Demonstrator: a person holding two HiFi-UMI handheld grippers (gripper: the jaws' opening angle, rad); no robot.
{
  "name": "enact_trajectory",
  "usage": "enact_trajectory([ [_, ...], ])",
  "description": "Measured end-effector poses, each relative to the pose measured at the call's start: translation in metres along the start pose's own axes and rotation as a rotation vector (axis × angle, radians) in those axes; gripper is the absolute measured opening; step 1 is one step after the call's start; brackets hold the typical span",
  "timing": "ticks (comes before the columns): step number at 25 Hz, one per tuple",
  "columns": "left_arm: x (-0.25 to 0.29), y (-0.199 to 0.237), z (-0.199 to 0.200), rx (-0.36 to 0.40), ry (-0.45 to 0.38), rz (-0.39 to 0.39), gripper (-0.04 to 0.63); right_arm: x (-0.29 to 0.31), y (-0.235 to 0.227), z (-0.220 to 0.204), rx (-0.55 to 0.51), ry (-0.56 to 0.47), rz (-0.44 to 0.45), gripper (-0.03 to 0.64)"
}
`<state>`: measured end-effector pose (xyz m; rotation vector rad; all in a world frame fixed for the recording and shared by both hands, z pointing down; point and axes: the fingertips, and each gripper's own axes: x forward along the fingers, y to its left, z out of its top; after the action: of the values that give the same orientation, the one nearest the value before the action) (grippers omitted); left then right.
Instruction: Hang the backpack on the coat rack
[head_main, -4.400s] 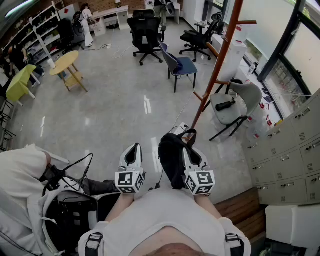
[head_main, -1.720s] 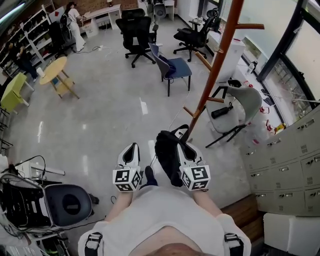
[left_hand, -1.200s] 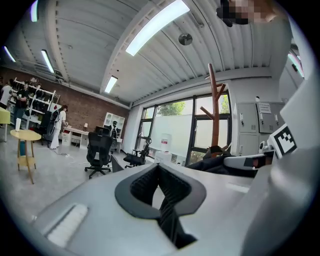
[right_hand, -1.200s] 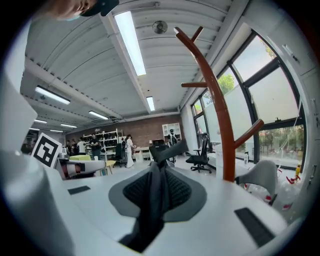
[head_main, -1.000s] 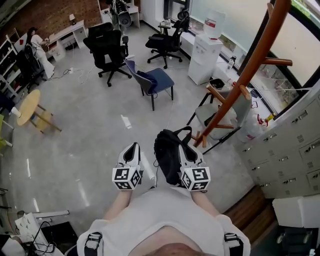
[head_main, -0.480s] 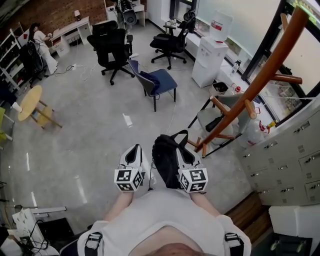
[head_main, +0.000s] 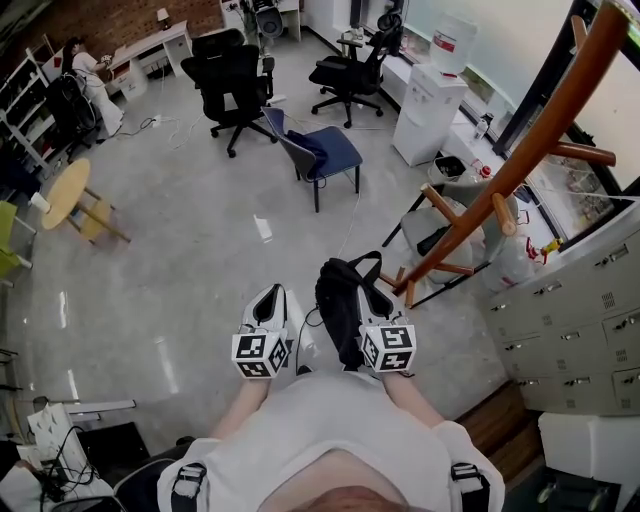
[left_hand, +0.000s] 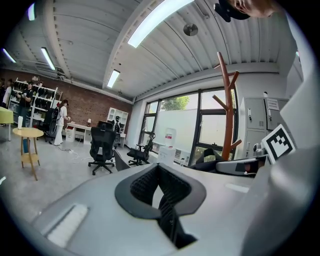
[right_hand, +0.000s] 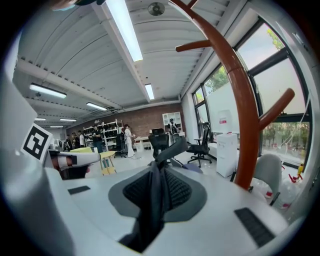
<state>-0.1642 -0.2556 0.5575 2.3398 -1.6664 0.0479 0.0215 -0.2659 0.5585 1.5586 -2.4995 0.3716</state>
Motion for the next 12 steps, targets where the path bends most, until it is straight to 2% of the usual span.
enact_trajectory([
  [12, -0.006, 0.005, -0.008, 0.002, 0.037, 0.004, 0.011, 0.029, -0.024, -0.042, 0.043, 0.124, -0.087, 0.055],
])
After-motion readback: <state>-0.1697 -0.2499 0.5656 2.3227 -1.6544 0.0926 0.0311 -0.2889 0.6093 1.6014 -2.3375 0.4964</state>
